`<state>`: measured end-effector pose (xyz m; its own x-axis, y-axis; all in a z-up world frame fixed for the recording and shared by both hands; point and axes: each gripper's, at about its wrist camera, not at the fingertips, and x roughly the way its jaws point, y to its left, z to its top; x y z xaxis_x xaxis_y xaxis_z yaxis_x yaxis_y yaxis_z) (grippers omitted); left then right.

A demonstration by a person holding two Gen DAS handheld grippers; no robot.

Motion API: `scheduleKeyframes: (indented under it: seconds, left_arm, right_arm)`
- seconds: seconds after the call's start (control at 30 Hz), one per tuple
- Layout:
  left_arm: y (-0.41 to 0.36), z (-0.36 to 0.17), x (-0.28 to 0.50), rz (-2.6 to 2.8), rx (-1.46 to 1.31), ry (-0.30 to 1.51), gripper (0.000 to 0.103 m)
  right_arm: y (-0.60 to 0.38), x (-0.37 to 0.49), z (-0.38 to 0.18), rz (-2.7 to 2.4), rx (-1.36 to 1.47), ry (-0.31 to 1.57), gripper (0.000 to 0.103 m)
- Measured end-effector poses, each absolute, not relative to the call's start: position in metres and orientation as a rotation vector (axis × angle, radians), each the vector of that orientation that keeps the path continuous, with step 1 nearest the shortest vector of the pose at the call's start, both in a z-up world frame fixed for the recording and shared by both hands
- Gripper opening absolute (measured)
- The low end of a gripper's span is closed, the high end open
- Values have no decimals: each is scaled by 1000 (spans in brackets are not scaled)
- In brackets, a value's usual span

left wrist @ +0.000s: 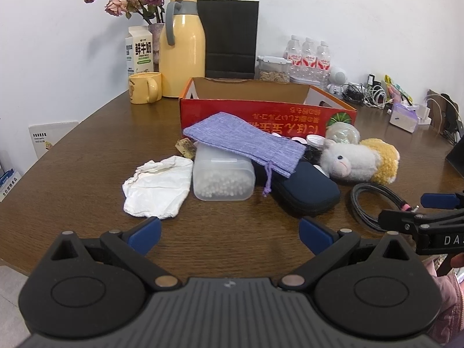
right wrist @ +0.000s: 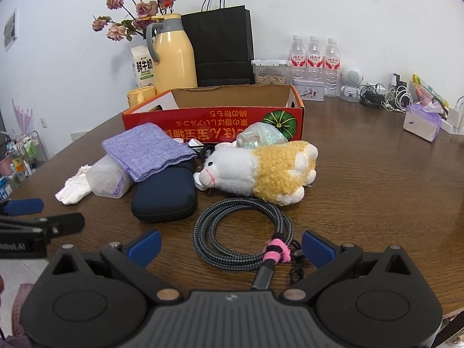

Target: Organize objects

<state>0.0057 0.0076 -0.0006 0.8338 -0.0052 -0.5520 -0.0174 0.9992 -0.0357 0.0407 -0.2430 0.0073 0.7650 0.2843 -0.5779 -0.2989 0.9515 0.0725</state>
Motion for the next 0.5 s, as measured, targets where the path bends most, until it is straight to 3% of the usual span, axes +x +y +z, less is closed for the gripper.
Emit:
scheduleKeyframes:
  seconds: [0.5]
  left_arm:
    - [49, -11, 37, 137, -60, 593, 103]
  right_arm:
    - [-224, 82, -18, 314, -103, 687, 103]
